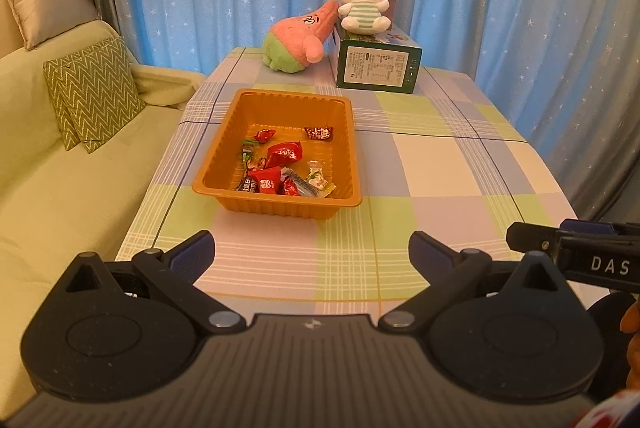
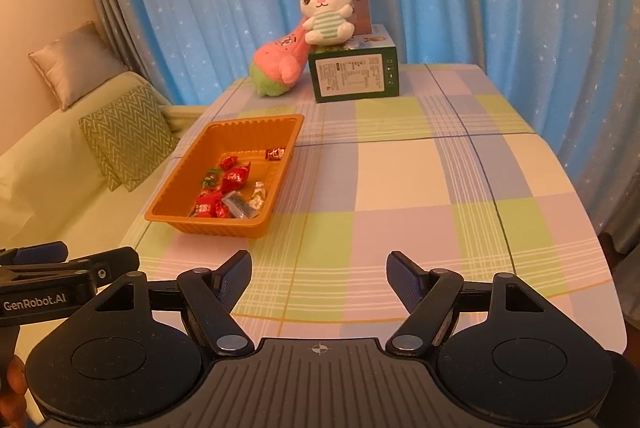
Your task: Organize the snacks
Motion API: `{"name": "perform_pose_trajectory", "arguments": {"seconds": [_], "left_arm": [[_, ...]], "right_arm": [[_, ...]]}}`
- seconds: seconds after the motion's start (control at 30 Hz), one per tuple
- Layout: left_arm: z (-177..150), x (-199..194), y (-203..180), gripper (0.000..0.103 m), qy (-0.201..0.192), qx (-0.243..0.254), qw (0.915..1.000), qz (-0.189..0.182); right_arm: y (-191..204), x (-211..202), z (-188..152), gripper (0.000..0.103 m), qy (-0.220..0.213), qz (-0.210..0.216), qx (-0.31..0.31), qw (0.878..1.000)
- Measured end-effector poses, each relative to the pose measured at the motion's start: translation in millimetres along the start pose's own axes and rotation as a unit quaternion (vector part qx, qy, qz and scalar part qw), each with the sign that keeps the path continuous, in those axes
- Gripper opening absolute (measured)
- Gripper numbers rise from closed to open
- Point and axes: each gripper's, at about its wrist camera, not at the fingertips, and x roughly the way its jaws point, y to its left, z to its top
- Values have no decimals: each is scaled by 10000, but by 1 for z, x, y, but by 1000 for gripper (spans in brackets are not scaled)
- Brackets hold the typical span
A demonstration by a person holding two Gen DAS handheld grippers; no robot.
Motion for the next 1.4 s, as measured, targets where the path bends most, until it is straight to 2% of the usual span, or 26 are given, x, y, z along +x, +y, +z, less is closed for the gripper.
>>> {"name": "perform_pose_trajectory", "arguments": {"seconds": [1.4], "left_arm": [[1, -1, 0, 103, -10, 32, 10000, -4]], "right_arm": [[-1, 3, 1, 74, 64, 66, 3, 10000]]}}
